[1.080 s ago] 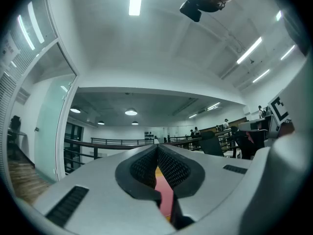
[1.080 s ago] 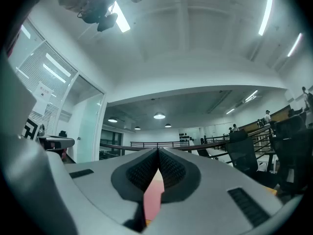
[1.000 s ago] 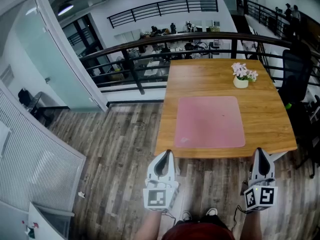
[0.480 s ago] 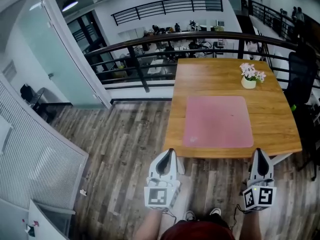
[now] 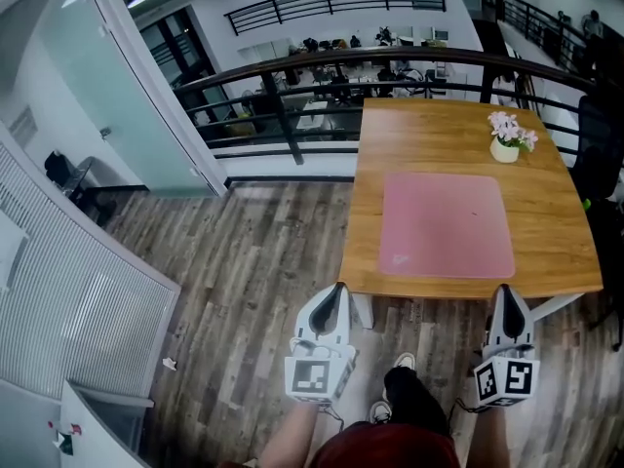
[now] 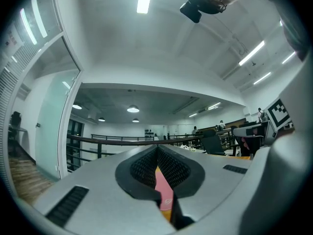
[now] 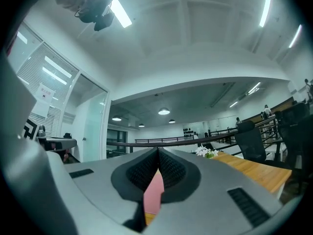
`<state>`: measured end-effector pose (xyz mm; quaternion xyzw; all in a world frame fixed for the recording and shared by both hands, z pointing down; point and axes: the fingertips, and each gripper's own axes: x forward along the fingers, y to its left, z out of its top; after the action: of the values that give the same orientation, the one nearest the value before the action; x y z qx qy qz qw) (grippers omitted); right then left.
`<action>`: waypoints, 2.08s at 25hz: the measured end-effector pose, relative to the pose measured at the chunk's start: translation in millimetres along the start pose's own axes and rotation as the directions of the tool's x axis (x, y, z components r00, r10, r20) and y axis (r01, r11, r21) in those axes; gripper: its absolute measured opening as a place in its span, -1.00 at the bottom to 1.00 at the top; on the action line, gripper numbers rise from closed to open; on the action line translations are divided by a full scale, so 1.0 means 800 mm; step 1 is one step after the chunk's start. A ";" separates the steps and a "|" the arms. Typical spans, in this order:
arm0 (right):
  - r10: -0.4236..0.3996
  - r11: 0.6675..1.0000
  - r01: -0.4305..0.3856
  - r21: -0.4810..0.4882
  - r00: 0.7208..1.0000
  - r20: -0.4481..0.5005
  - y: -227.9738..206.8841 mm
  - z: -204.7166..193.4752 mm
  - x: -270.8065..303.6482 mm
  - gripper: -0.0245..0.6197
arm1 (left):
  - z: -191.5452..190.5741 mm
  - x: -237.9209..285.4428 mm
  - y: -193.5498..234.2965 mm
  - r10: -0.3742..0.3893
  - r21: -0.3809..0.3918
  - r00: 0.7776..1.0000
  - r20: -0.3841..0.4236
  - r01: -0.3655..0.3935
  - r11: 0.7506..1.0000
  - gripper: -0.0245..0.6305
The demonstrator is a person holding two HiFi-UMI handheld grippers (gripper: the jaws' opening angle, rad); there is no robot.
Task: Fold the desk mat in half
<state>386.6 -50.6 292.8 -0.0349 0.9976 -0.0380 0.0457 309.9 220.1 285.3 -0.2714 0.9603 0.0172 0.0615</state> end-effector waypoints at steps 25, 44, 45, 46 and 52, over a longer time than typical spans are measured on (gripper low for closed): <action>-0.146 0.988 0.149 0.041 0.986 -0.080 -0.025 -0.101 0.273 -0.90 | -0.088 0.312 0.112 -0.182 -0.023 0.982 -0.048 0.181 0.983 -0.87; -0.371 0.923 0.381 0.059 0.919 -0.132 -0.085 -0.146 0.352 -0.90 | -0.112 0.493 0.095 -0.425 -0.017 0.902 -0.072 0.425 0.905 -0.87; -0.389 0.916 0.398 0.056 0.912 -0.128 -0.087 -0.147 0.352 -0.90 | -0.115 0.501 0.091 -0.444 -0.014 0.893 -0.073 0.444 0.896 -0.87; -0.408 0.908 0.416 0.052 0.905 -0.120 -0.090 -0.147 0.353 -0.90 | -0.118 0.510 0.087 -0.466 -0.010 0.882 -0.073 0.466 0.885 -0.87; -0.571 0.817 0.576 0.042 0.816 -0.088 -0.088 -0.151 0.354 -0.90 | -0.142 0.577 0.072 -0.623 -0.033 0.781 -0.049 0.622 0.782 -0.87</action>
<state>98.7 -132.5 392.9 -0.3306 0.9400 -0.0842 -0.0024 -122.8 22.2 338.9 -0.5740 0.8182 -0.0045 0.0339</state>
